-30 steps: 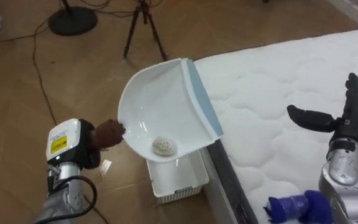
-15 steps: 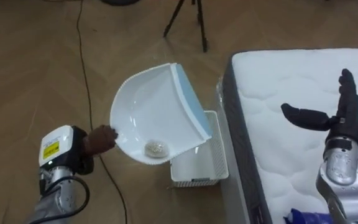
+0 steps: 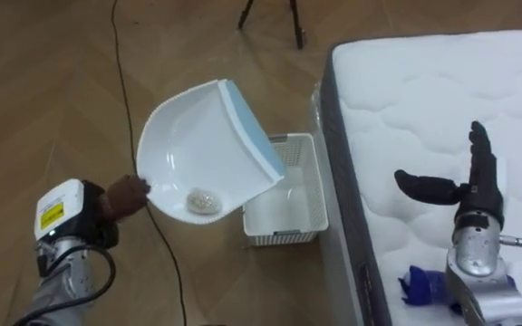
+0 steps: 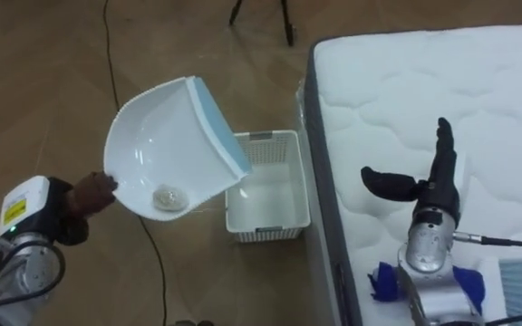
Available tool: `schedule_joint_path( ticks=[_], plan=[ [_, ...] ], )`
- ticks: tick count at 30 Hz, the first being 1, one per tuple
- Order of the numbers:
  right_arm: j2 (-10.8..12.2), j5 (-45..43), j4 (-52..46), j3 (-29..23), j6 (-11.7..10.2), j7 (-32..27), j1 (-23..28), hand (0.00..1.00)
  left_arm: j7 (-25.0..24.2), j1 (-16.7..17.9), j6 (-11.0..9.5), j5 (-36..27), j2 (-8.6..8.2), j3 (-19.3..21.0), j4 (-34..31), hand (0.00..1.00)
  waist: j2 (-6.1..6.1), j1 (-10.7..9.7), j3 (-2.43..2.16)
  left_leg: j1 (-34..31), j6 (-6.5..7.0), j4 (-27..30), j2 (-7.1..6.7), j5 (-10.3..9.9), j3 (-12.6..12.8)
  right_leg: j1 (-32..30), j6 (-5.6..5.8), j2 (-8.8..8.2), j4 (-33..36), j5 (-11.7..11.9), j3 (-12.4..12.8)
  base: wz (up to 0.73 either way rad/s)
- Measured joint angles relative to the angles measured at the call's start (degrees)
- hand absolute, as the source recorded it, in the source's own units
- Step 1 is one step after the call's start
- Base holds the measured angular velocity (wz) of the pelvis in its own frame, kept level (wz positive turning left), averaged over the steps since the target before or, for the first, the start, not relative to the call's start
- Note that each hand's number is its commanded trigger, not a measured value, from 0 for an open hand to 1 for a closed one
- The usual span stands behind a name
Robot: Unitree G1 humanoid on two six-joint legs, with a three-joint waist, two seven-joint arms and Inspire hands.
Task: Clean bed
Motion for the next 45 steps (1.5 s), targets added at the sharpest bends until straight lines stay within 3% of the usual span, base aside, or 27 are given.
schedule_joint_path(
  ticks=[2,6,11,13,15,17,20,30,34,39,45],
  plan=[
    [0.08,-0.06,0.03,0.05,-0.17,-0.02,-0.03,0.0,0.0,-1.53,0.0,0.08,0.8,-0.9,0.16,1.0,0.48,-0.37,0.26,-1.66,-0.14,-0.04,0.15,0.38,0.04,-1.82,-0.29,-0.01,0.27,0.04,-0.15,0.04],
    [0.77,-2.28,1.0,0.36,-0.6,0.17,-0.06,0.0,0.0,-3.75,0.01,1.35,3.12,-1.89,0.39,1.0,1.06,-1.52,0.29,-3.91,-0.02,-0.4,0.18,0.75,0.34,-3.82,-0.46,-0.25,-0.06,0.13,-0.94,0.09],
    [0.86,-2.7,2.29,1.58,-0.59,0.25,-0.57,0.0,-0.09,-8.41,0.31,3.63,5.77,-6.51,3.76,1.0,2.8,-2.84,0.57,-5.65,0.86,-1.77,-0.03,1.32,3.24,-5.76,-0.16,-1.3,-1.01,0.3,-1.13,0.06],
    [0.84,-3.12,2.38,2.19,-0.57,0.25,-0.58,0.0,-0.1,-9.99,0.66,4.87,6.11,-6.93,4.86,1.0,3.39,-2.86,0.56,-6.28,0.94,-1.96,-0.06,1.37,4.05,-6.81,-0.05,-1.94,-0.64,0.28,-1.07,-0.03],
    [0.77,-4.67,2.33,2.26,-0.55,0.22,-0.87,0.0,-0.1,-11.44,1.52,5.67,6.21,-6.99,5.5,1.0,4.48,-2.96,0.71,-7.24,0.97,-1.97,-0.11,1.39,4.57,-8.01,-0.02,-2.15,-0.3,0.29,-0.91,-0.05],
    [0.67,-6.18,2.15,2.26,-0.23,-0.19,-1.75,0.0,-0.09,-13.41,2.86,5.68,6.61,-8.17,5.81,1.0,6.2,-3.39,0.6,-8.76,1.37,-2.48,-0.23,1.63,5.01,-10.12,0.1,-2.96,0.44,0.35,-0.93,0.0],
    [0.69,-6.89,2.03,2.4,0.34,-0.29,-2.31,0.0,-0.02,-14.77,3.5,5.78,7.35,-9.09,5.71,1.0,7.74,-4.16,0.58,-9.14,2.08,-3.99,-0.21,2.1,6.73,-11.22,0.16,-3.35,0.4,0.38,-0.66,0.0],
    [-0.47,-8.1,1.55,4.35,0.68,-0.21,-1.93,0.0,-0.03,-14.91,5.57,6.72,7.87,-10.12,5.85,1.0,8.1,-4.89,0.63,-8.71,2.21,-4.89,0.26,2.18,9.5,-12.31,0.26,-3.52,0.28,0.32,0.91,-0.09],
    [-0.6,-10.1,1.18,4.53,0.82,0.21,-0.76,0.0,-0.22,-14.9,5.87,7.17,8.04,-10.24,6.16,1.0,8.13,-4.26,0.67,-8.83,2.22,-4.71,0.96,2.18,11.27,-12.95,0.26,-3.25,0.32,0.33,1.8,-0.1],
    [-0.47,-12.21,-0.72,4.49,2.31,1.44,0.48,0.0,-2.42,-14.94,7.86,8.43,8.41,-10.24,6.4,1.0,8.29,-4.53,0.7,-9.67,2.21,-3.37,1.72,2.17,11.56,-13.37,0.21,-2.79,0.54,0.35,1.65,-0.04],
    [-0.56,-15.7,-1.43,3.99,4.54,1.9,-0.38,0.0,-7.13,-15.55,9.14,11.66,9.76,-10.22,5.68,1.0,8.99,-4.45,0.83,-12.63,3.07,1.21,2.3,1.61,12.91,-16.74,0.43,-3.92,5.77,0.22,1.47,-0.02]
  ],
)
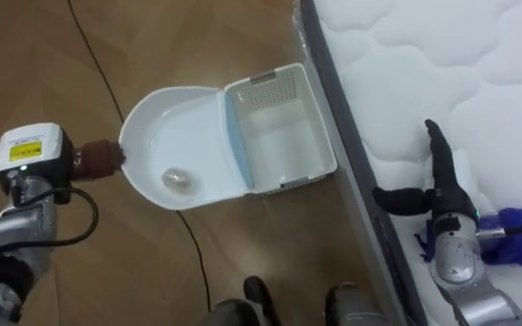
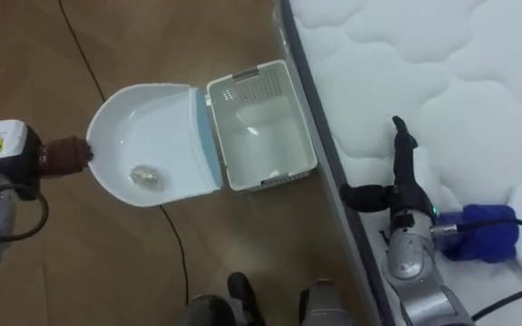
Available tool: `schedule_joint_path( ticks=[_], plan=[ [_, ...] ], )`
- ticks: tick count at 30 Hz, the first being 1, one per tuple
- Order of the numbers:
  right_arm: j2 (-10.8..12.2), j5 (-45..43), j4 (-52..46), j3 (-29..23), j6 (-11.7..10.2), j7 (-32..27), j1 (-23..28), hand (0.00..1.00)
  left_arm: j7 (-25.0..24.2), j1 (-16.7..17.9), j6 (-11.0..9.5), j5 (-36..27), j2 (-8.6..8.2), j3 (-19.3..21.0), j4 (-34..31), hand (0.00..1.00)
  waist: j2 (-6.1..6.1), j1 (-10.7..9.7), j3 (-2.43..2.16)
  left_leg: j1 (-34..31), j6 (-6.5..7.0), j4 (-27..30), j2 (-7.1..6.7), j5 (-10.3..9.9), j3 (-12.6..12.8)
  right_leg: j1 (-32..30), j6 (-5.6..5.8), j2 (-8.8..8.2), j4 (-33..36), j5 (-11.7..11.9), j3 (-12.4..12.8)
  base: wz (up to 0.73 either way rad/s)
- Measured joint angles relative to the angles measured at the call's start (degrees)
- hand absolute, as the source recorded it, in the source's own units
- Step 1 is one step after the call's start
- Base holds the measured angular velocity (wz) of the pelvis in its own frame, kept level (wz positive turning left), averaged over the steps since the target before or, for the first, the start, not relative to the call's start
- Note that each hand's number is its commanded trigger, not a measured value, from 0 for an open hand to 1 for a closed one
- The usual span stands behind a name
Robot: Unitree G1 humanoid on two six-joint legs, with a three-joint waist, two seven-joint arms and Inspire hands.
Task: Clean bed
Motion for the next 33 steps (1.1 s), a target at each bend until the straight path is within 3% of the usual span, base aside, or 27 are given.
schedule_joint_path(
  ticks=[3,6,10,14,17,21,24,26,33],
  plan=[
    [-0.01,0.02,-1.32,-0.05,1.29,0.02,-0.01,0.0,-1.86,-0.51,0.09,1.79,0.4,0.01,-0.56,1.0,0.17,-0.04,-0.01,-0.79,1.03,1.6,0.58,-0.7,1.13,-0.92,0.46,-0.06,1.68,-0.43,0.21,0.02],
    [-0.14,0.09,-2.39,-0.04,2.1,0.17,0.03,0.0,-3.85,-1.74,0.08,4.4,1.85,-0.05,-0.87,1.0,0.28,-0.15,-0.03,-2.47,1.45,2.19,0.78,-1.33,1.2,-2.25,-0.1,0.14,1.98,-1.34,-0.05,0.06],
    [-1.02,0.17,-4.36,-0.03,2.41,1.58,2.15,0.0,-7.32,-1.95,0.07,5.26,5.13,-0.07,-0.73,1.0,0.41,-0.24,-0.14,-3.13,1.86,3.15,1.18,-1.56,1.19,-2.63,0.23,0.31,2.38,-0.99,-0.4,-0.02],
    [-1.01,-0.04,-4.23,-0.03,2.43,1.63,2.46,0.0,-10.25,-2.05,0.76,5.28,8.89,-0.13,0.05,1.0,0.85,-1.24,-0.44,-3.04,2.35,2.27,0.67,-1.3,1.19,-2.49,0.6,0.31,1.92,-0.69,-0.52,0.03],
    [-1.11,-2.24,-3.62,-0.03,2.42,1.67,2.68,0.0,-12.76,-2.56,1.45,5.33,10.61,-0.68,0.14,1.0,1.02,-1.66,-0.54,-2.69,2.41,2.06,0.2,-1.27,1.25,-2.3,0.84,0.01,1.71,-0.64,-0.43,0.04],
    [-1.42,-2.2,-3.76,-0.04,2.39,1.72,3.32,0.0,-15.92,-3.88,2.53,6.25,10.93,-3.08,0.14,1.0,1.46,-1.95,-0.49,-1.6,2.43,1.22,-0.44,-1.26,1.5,-1.56,1.27,-0.12,1.5,-0.9,0.43,0.03],
    [-1.55,-2.26,-4.55,-0.27,2.38,1.73,3.3,0.0,-17.68,-5.7,2.5,6.08,11.08,-3.53,1.53,1.0,3.28,-2.39,-0.42,-1.73,2.45,1.1,-0.5,-1.27,1.57,-1.6,1.33,-0.06,1.31,-0.93,0.69,0.0],
    [-1.95,-2.15,-5.98,-0.55,2.37,1.71,3.44,0.0,-18.51,-6.77,2.49,4.5,12.09,-5.12,2.7,1.0,4.91,-2.77,-0.4,-1.05,2.46,0.52,-0.66,-1.28,2.4,-1.52,1.45,-0.33,1.42,-1.01,1.11,-0.07],
    [-3.81,-1.68,-7.1,-0.12,0.58,1.61,4.06,0.0,-19.46,-7.57,2.48,3.32,14.48,-5.64,4.78,1.0,8.01,-3.17,-0.36,3.74,2.49,-2.15,-1.58,-1.25,5.39,0.39,1.86,-1.09,1.82,-1.71,4.08,-0.15]
  ],
)
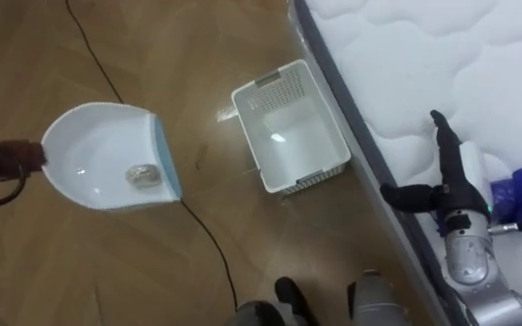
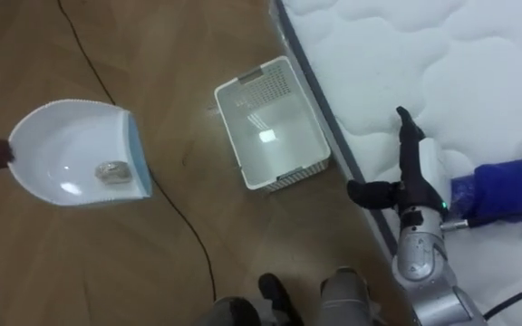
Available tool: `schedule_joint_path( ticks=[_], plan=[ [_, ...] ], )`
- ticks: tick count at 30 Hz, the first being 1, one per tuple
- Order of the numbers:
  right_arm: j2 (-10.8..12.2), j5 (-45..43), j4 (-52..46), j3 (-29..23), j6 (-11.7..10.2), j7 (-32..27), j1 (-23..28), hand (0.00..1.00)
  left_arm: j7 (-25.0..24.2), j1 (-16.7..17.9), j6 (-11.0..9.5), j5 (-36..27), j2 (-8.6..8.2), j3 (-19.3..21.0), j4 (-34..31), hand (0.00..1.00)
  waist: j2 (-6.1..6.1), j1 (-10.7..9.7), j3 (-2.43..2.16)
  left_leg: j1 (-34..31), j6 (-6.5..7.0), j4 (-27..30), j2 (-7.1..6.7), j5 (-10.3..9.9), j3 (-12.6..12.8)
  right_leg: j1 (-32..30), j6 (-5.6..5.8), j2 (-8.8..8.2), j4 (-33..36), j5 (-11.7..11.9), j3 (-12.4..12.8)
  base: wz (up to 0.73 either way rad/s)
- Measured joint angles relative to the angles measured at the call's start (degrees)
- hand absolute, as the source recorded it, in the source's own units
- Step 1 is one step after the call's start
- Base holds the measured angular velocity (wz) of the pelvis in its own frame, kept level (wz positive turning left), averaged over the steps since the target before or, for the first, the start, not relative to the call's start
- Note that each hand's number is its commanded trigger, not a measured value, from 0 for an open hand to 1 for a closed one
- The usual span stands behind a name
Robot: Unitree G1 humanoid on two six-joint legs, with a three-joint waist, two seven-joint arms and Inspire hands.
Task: Clean bed
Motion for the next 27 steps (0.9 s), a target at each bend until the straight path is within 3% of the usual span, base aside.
schedule_joint_path(
  ticks=[4,13,19,27],
  plan=[
    [-0.05,-0.01,-0.53,-0.02,-0.52,0.01,0.83,0.0,0.23,-0.05,0.0,-5.08,2.02,0.03,0.07,1.0,0.08,-0.47,0.01,1.95,-0.06,-0.92,-0.7,0.02,0.74,0.99,0.03,-0.68,0.63,-0.88,0.67,-0.01],
    [-0.13,0.19,-0.26,-0.13,-3.03,0.11,1.88,0.0,1.96,-0.48,-0.17,-6.22,2.12,0.04,0.07,1.0,0.02,-1.23,0.07,2.4,-0.05,-1.17,-0.58,0.03,1.91,1.31,0.12,-0.94,0.58,-1.12,0.67,0.0],
    [-0.14,0.19,0.27,-0.35,-3.29,1.01,1.98,0.0,2.38,-4.74,-0.28,-7.06,2.11,-2.12,-0.19,1.0,0.16,-1.54,0.92,3.35,0.19,-0.98,0.38,-0.12,3.78,2.3,0.01,-0.57,0.48,-1.29,0.81,0.01],
    [-0.07,0.09,-0.26,-0.69,-4.45,2.5,2.12,0.0,2.37,-8.51,-0.39,-0.12,2.12,-2.16,-0.62,1.0,1.41,-2.24,1.24,5.76,0.15,-2.69,0.56,-0.12,5.53,3.98,-0.03,0.03,-1.06,-1.27,1.68,-0.07]
  ],
)
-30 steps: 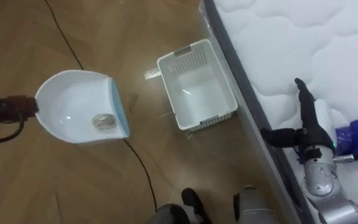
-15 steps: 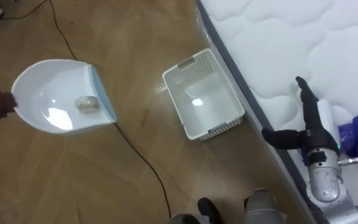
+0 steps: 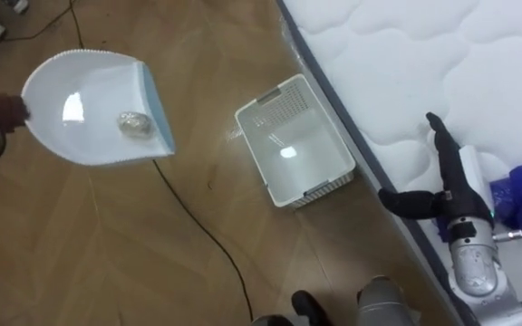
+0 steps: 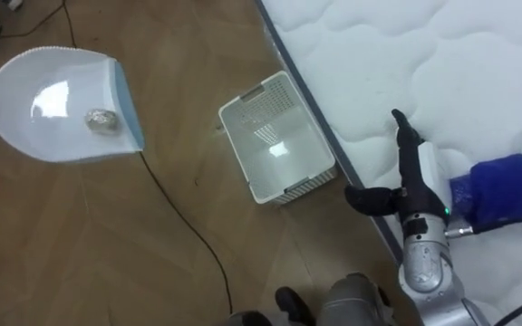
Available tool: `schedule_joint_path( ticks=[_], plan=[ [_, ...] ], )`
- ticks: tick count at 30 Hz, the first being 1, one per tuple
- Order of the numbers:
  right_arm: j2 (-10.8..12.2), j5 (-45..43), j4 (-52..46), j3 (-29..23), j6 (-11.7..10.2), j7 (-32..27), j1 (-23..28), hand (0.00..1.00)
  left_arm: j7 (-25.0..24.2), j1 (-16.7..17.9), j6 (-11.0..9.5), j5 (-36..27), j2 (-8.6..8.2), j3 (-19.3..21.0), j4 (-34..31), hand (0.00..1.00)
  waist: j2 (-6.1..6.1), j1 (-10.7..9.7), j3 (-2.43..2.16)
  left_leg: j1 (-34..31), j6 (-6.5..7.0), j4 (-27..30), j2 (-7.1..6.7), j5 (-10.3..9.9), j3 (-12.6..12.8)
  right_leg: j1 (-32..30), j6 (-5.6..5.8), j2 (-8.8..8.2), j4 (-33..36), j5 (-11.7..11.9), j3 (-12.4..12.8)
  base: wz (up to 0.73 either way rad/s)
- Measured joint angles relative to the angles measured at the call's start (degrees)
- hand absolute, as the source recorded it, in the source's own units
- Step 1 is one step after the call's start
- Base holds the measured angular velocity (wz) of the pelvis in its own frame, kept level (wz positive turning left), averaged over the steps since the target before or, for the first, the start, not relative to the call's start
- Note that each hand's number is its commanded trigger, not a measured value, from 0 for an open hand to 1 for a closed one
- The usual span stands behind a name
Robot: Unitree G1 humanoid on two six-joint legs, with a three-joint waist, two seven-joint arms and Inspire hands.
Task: Clean bed
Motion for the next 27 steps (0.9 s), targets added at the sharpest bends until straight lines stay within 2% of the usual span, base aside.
schedule_joint_path(
  ticks=[5,14,19,27],
  plan=[
    [0.04,0.61,-0.36,-0.25,-0.56,2.45,-0.02,0.0,0.03,-0.63,0.0,5.68,-0.01,-1.3,-2.55,1.0,0.02,-0.72,0.0,0.9,0.01,0.08,0.08,0.0,1.4,0.13,0.01,0.03,-0.01,0.01,1.38,-0.13],
    [0.18,1.81,-1.17,-0.4,-1.3,4.16,0.01,0.0,0.17,-1.53,0.05,14.23,-0.11,-3.37,-7.25,1.0,0.14,-1.4,0.04,2.07,0.01,-0.18,0.64,0.0,3.74,0.34,0.01,0.07,0.12,0.01,2.13,-0.06],
    [0.19,1.82,-0.74,-0.7,-2.0,4.79,0.01,0.0,0.18,-1.39,0.05,14.99,-0.67,-3.44,-11.29,1.0,0.12,-1.58,0.1,2.45,0.01,-0.67,0.67,0.0,4.45,0.35,0.01,0.02,0.15,0.01,2.63,-0.01],
    [0.33,1.84,-1.17,-0.67,-2.52,6.22,-0.27,0.0,-1.14,-0.7,0.05,14.96,-0.78,-5.43,-13.09,1.0,-0.14,-2.45,0.3,2.25,0.01,-0.68,0.73,0.0,5.56,-0.46,-0.11,-0.06,0.7,-0.07,2.83,-0.01]
  ],
)
